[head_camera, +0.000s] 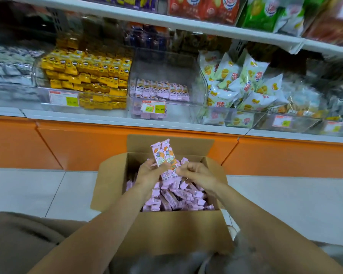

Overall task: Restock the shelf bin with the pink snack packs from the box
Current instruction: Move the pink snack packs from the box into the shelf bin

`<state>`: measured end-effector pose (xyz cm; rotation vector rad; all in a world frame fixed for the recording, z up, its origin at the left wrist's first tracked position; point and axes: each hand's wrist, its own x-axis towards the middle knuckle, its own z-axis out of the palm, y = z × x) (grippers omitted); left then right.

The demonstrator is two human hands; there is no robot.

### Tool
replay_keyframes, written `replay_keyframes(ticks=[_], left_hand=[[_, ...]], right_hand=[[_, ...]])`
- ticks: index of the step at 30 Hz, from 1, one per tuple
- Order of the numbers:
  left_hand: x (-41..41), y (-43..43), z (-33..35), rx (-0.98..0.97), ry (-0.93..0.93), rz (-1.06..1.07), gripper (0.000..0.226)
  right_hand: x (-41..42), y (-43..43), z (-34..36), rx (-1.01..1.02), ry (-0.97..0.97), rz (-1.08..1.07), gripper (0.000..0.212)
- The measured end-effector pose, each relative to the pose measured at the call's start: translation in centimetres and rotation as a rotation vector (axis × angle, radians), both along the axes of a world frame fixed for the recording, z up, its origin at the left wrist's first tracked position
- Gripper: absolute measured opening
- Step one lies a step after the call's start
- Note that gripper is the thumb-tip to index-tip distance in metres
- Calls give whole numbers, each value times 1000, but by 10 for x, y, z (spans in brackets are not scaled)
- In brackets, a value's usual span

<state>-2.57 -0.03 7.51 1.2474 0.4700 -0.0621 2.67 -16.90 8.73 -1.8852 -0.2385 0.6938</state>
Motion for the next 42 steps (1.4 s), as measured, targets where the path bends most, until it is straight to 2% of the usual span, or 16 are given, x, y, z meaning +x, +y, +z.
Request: replay_keyframes(ticks=[4,7,10,13,15,16,17,19,21,23,25,27,31,37,42], left_hand=[[2,12,22,93,-85,-58,19],[8,22,39,185,-151,-140,29],[17,26,58,262,-238,-185,25],[34,35,74,294,-321,-164,26],[50,43,85,356,-387,-126,28],[59,47,91,423,-433,-91,35],[68,52,97,550,-478,-33,43],[86,66,101,986,-590,114,46],[104,80,91,1359,-662,88,51],[119,91,69,1597,-659,-20,57],[123,94,52,1723,-618,-112,70],[124,92,44,1756,-644,-83,79],[130,90,36,1795,-672,17,83],[135,90,32,1820,-687,42,81],[130,88,35,1799,-653,-6,85]], right_hand=[[7,7,32,-142,-44,166,23],[25,19,66,-121,-171,108,45],[48,36,103,26,-234,99,37],[69,54,129,-26,-311,222,20],[88,63,149,-6,-345,211,17],[101,66,159,19,-371,173,19],[117,69,170,46,-409,111,23],[154,73,189,84,-494,-31,28],[190,77,200,22,-564,-123,31],[220,82,199,-156,-584,-126,35],[244,89,186,-405,-531,-62,39],[260,99,167,-622,-473,28,47],[268,118,131,-750,-382,149,45],[275,125,100,-684,-350,95,41],[269,119,96,-727,-401,78,41]])
